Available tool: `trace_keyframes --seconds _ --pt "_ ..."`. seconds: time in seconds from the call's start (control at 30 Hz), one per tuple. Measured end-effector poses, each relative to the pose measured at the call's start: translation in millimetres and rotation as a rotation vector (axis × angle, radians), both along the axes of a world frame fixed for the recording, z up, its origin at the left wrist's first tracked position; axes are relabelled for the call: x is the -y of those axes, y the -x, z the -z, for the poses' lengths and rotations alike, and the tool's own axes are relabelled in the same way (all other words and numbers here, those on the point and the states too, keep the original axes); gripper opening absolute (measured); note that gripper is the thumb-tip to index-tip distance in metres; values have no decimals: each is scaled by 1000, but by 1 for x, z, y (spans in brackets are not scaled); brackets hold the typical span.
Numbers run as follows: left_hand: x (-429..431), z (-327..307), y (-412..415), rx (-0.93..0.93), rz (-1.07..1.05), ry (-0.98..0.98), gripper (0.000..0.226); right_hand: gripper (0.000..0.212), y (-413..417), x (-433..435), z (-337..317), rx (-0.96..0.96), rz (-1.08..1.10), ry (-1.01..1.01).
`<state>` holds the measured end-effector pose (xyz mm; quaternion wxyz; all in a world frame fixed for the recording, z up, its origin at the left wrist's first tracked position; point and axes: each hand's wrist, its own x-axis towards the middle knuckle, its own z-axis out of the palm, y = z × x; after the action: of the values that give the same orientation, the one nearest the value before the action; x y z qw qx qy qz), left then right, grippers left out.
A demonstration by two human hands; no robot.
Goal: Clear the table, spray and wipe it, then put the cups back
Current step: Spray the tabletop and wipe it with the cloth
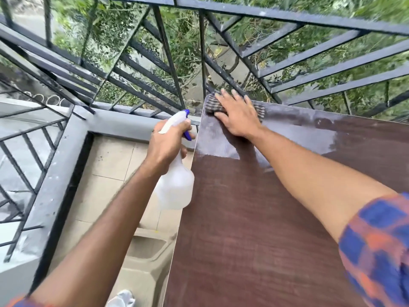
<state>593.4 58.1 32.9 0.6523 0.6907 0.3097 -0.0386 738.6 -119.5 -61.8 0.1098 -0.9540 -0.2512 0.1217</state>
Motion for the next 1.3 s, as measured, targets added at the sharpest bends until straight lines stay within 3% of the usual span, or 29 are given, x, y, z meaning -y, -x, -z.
trace_keyframes --seconds 0.17,0.3,0.4,0.5,0.67,0.77,1.1,1.2,1.3 --pt "3 -4 -13 -4 37 -11 17 63 13 -38 -6 -5 -46 7" --pt "3 -2 -24 5 14 -13 19 63 48 11 0 64 -213 -1" --pt "4 -2 -28 18 18 -13 20 65 25 44 5 63 67 -8" --pt "3 -4 -28 9 1 12 19 64 -5 23 1 -8 316 -13" --pt "13 -1 -29 -4 22 6 16 63 19 -31 -6 -24 67 -3" --pt "28 -3 -34 -16 60 6 16 64 22 -8 -12 -50 68 -21" --pt "99 -10 -40 -11 168 46 22 64 11 272 -15 -63 849 65" --pt "113 -12 -38 -9 168 60 19 63 8 288 -16 -85 973 68" --pt "124 -12 -35 -19 142 84 15 62 1 246 -17 -68 1017 66"
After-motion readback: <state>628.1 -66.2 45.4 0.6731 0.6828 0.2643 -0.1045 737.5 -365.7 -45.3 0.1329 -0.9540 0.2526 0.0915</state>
